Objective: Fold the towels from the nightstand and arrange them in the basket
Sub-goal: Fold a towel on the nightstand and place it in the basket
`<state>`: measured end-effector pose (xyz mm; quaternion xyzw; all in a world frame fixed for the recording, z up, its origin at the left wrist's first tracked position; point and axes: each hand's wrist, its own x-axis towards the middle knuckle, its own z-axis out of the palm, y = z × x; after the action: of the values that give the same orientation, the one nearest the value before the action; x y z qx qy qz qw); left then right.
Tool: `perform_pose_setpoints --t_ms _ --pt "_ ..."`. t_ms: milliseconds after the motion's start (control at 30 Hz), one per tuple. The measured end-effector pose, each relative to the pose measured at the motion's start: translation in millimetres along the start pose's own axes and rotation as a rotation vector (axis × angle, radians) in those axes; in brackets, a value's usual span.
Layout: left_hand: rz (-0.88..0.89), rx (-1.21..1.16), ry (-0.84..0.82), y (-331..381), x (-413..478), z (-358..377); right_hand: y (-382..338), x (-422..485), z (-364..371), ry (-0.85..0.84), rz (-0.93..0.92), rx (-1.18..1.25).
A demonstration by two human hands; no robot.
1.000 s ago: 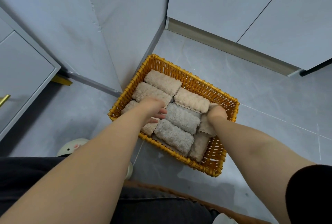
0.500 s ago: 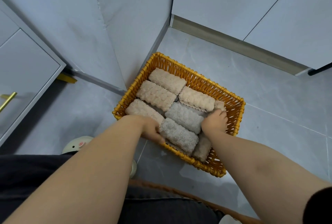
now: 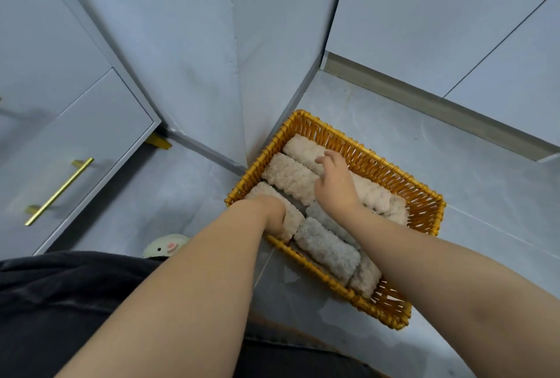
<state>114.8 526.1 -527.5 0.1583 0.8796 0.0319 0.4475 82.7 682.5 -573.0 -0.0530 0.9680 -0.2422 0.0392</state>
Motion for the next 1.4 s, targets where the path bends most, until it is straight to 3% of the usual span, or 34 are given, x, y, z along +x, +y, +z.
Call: perform_pose_setpoints --t_ms 367,567,733,833,967,1100,1400 --pt "-0.233 -0.155 0.518 -103.0 -106.2 -66.2 -140.6 21.0 -22.4 0.134 -0.496 0.138" --pt "-0.427 -0.112 0.776 -149.8 -186.5 -87.0 -231.8 44.0 -41.0 0.165 -0.521 0.320" --pt "-0.511 -0.179 1.193 -203.9 -266.5 -91.5 -332.1 52.6 -67.2 0.216 -0.652 0.391" --pt "-0.597 -0.214 1.255 -234.7 -298.4 -81.5 -377.7 53.2 -75.0 0.250 -0.742 0.366" --pt "-0.699 -0.476 1.242 -287.0 -331.7 -52.7 -430.9 46.3 -67.2 0.108 -0.809 0.309" --pt "-0.705 -0.611 1.278 -319.5 -344.1 -28.7 -476.2 53.0 -47.8 0.000 -0.749 0.256" --pt "-0.728 -0.657 1.369 -395.5 -346.4 -40.4 -565.7 115.3 -1.6 0.033 -0.370 -0.020"
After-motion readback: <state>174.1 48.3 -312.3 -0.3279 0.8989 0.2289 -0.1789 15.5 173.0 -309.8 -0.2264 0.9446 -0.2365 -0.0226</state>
